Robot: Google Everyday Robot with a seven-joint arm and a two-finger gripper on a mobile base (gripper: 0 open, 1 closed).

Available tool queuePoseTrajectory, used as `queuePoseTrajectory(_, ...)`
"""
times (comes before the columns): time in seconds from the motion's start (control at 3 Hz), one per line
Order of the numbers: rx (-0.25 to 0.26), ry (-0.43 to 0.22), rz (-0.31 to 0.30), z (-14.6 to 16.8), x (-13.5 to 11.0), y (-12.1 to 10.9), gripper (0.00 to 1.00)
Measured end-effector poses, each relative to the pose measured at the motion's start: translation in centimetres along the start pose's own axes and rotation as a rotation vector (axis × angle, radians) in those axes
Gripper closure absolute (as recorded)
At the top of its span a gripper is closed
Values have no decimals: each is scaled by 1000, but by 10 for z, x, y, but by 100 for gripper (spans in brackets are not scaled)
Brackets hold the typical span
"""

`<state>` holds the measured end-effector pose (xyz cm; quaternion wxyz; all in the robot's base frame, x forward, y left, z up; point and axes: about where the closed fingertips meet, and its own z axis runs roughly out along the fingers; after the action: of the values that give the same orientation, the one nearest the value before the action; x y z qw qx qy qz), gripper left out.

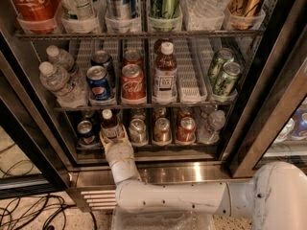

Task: Pick blue plastic bottle from bottom shelf of fridge

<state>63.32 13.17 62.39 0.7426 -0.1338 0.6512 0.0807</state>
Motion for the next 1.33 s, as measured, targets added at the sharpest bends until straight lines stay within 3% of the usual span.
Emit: queuePoseTrajectory(1.33,-44,10,24,-21,-14,0,100)
